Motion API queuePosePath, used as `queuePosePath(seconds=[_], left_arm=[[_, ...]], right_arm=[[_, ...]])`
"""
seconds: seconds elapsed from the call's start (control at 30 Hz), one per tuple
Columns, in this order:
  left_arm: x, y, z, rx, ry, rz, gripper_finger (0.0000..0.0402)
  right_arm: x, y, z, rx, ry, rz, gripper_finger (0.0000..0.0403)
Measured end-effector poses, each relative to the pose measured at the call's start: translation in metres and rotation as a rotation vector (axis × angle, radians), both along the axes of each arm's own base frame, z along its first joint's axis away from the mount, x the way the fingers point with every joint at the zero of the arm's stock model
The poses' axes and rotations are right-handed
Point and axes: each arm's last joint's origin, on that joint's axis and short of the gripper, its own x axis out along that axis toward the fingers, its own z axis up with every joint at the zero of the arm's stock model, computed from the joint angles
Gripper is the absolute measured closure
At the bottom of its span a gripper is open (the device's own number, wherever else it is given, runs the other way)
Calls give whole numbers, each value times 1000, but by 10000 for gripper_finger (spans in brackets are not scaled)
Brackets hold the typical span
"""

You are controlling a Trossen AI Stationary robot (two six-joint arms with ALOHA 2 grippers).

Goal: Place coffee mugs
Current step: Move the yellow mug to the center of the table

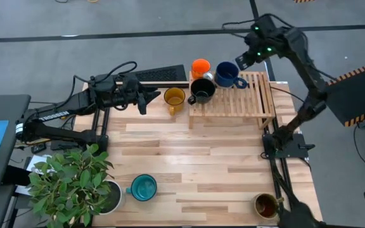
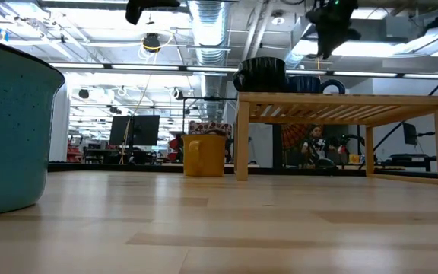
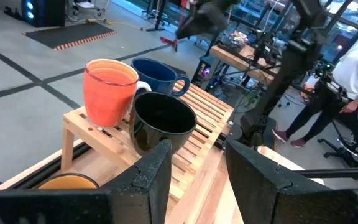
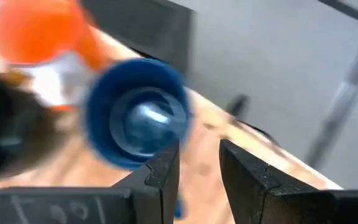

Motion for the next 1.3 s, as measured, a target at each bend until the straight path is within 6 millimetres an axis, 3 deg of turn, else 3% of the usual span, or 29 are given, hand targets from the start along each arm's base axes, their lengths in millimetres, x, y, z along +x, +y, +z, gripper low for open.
queuePosePath(seconds=[0.47,0.67,0.83,0.97,1.17,1.3], left_arm=[[2,-7,1,150,45,-42,266],[6,-3,1,182,59,36,266],[21,20,-10,180,254,16,266],[37,41,-34,183,501,-104,266],[60,66,-90,281,861,-305,266],[81,79,-126,342,1005,-382,256]], right_arm=[[2,113,-29,-120,-556,382,262],[-4,129,-19,-164,-679,419,262],[-6,132,-18,-158,-692,415,262],[-6,132,-18,-157,-690,413,262],[-1,129,-21,-146,-676,409,262],[2,127,-22,-140,-670,408,262]])
